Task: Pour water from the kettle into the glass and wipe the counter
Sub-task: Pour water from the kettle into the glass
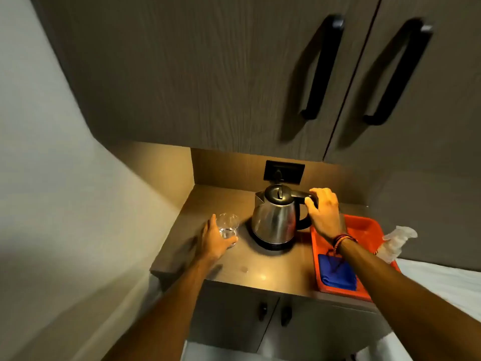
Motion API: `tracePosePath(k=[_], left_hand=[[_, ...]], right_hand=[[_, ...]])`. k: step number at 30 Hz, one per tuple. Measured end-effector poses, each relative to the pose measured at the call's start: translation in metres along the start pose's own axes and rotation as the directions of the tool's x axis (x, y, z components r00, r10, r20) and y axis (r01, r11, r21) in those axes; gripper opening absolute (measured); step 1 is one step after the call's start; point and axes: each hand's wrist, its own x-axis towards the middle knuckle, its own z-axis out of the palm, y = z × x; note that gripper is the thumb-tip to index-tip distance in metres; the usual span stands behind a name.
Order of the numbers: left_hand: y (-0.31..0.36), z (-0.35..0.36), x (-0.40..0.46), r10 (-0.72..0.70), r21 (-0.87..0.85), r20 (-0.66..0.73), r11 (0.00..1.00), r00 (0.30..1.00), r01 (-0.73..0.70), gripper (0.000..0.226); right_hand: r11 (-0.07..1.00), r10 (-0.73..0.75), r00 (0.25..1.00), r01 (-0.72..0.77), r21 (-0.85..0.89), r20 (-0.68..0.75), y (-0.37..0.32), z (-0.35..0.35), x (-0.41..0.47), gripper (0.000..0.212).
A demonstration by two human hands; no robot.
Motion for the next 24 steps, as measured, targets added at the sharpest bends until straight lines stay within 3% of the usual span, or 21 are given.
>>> tracePosePath(k=[4, 6, 9, 12, 15, 18, 24], left_hand=[[-0.009, 0.024, 0.029, -0.108, -0.220, -0.037, 0.971, 0.993, 0.097, 0.108], [-0.013, 0.038, 0.040, -0.125, -0.325, -0.047, 0.940, 0.991, 0.103, 0.095], [-0.015, 0.048, 0.049, -0.118, -0.380, -0.104, 0.922, 0.988, 0.070, 0.084], [-0.017, 0.054, 0.055, -0.107, -0.415, -0.147, 0.909, 0.983, 0.037, 0.083], [-0.017, 0.052, 0.059, -0.103, -0.435, -0.142, 0.900, 0.984, 0.031, 0.083], [-0.017, 0.047, 0.059, -0.071, -0.441, -0.138, 0.898, 0.988, 0.003, 0.084], [-0.018, 0.034, 0.058, -0.075, -0.416, -0.159, 0.910, 0.984, 0.002, 0.081]], right_hand=[[0.973, 0.185, 0.982, -0.189, 0.130, 0.046, 0.016, 0.023, 0.035, 0.024], [0.942, 0.266, 0.960, -0.279, 0.188, 0.091, 0.023, 0.037, 0.051, 0.043], [0.893, 0.360, 0.922, -0.384, 0.233, 0.139, 0.024, 0.048, 0.066, 0.059], [0.858, 0.426, 0.899, -0.438, 0.268, 0.105, 0.019, 0.058, 0.069, 0.056], [0.865, 0.427, 0.904, -0.412, 0.288, 0.010, 0.005, 0.057, 0.065, 0.048], [0.914, 0.339, 0.938, -0.311, 0.262, -0.068, -0.012, 0.054, 0.065, 0.055], [0.980, 0.175, 0.982, -0.167, 0.106, -0.072, -0.052, 0.054, 0.070, 0.047]])
